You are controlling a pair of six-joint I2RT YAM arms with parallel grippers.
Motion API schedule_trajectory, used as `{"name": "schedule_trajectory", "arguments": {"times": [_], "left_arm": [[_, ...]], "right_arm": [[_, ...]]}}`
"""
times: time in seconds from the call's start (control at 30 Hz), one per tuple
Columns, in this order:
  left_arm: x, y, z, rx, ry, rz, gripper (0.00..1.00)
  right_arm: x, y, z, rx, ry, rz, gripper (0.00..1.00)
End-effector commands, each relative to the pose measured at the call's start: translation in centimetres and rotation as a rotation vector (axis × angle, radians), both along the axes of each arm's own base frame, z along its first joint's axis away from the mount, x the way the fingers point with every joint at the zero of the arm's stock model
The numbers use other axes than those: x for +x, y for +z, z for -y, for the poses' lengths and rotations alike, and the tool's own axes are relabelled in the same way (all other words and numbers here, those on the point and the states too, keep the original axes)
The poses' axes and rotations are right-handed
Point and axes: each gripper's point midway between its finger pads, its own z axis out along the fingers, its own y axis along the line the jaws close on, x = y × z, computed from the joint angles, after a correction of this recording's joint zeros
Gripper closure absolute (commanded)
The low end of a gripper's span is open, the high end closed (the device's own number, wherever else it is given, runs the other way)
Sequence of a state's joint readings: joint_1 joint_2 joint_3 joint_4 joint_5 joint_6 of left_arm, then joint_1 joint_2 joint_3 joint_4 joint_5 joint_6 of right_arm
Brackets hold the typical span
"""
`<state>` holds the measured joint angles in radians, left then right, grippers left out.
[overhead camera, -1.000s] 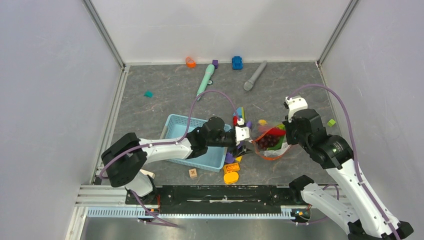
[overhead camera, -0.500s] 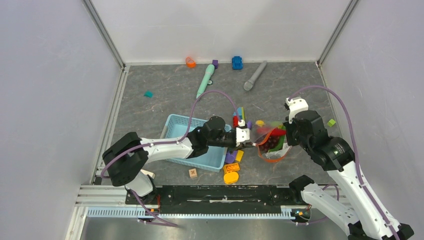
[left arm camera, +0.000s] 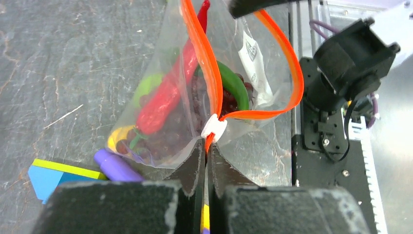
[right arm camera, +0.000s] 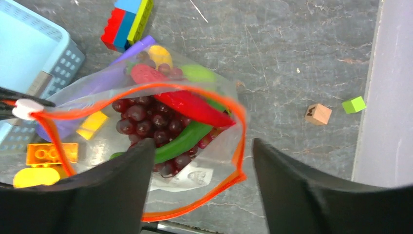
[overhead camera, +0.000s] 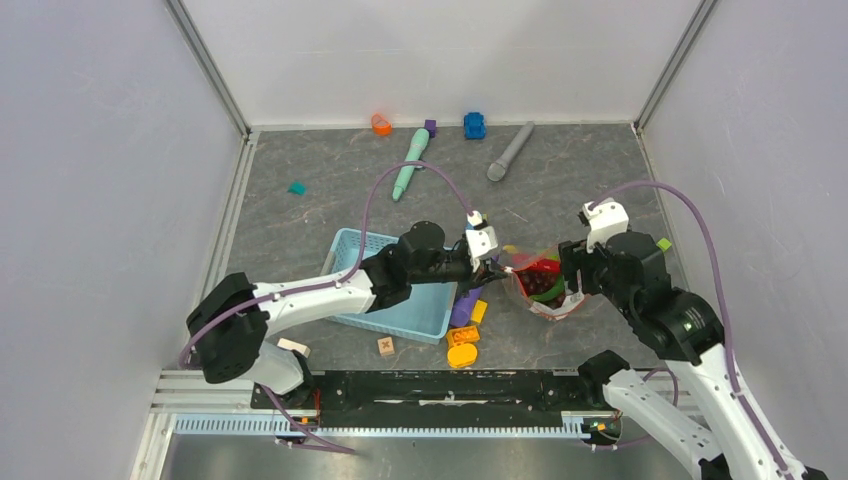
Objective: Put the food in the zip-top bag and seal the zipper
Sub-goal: Adjust the zipper food storage bag at the center of the board, then zip the zipper food storage bag at the center of the board.
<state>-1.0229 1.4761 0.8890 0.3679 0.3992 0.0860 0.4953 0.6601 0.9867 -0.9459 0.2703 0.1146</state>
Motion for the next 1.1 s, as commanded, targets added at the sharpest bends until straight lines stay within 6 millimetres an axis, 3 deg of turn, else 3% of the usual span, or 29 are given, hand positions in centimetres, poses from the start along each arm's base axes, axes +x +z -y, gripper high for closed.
{"name": "schedule_trajectory", "arguments": {"times": [0.0,0.13,0.27,0.37,0.47,0.63,0.9,1.07], "left_arm": [[0.3,6.6,0.2,-0.117,0.078,-0.051,0.98],[-0.7,8.2,0.5,-0.100,0.074,-0.035,0.98],[-1.8,10.0,0.7,-0.086,0.042,-0.057,0.98],[-2.7,10.8,0.6,-0.080,-0.006,-0.064,0.98],[-3.9,10.7,0.3,-0.074,-0.078,-0.040,0.98],[-5.4,10.0,-0.6,-0.115,-0.159,0.029,0.98],[-5.8,10.5,-1.0,-0.124,-0.163,0.017,0.98],[-6.1,10.2,-1.1,-0.122,-0.173,0.012,0.98]], "right_arm": [[-0.1,2.0,-0.5,0.039,0.058,0.108,0.14],[-1.3,5.3,-3.2,0.154,0.226,0.219,0.02],[-2.9,9.9,-5.7,0.260,0.409,0.379,0.02],[-4.1,11.5,-7.5,0.271,0.561,0.450,0.02],[-5.4,11.5,-9.8,0.307,0.717,0.429,0.04],[-8.3,10.5,-13.2,0.370,1.017,0.396,0.19],[-7.0,7.0,-15.0,0.410,1.054,0.203,0.45],[-5.7,5.5,-15.0,0.391,1.000,0.152,0.57]]}}
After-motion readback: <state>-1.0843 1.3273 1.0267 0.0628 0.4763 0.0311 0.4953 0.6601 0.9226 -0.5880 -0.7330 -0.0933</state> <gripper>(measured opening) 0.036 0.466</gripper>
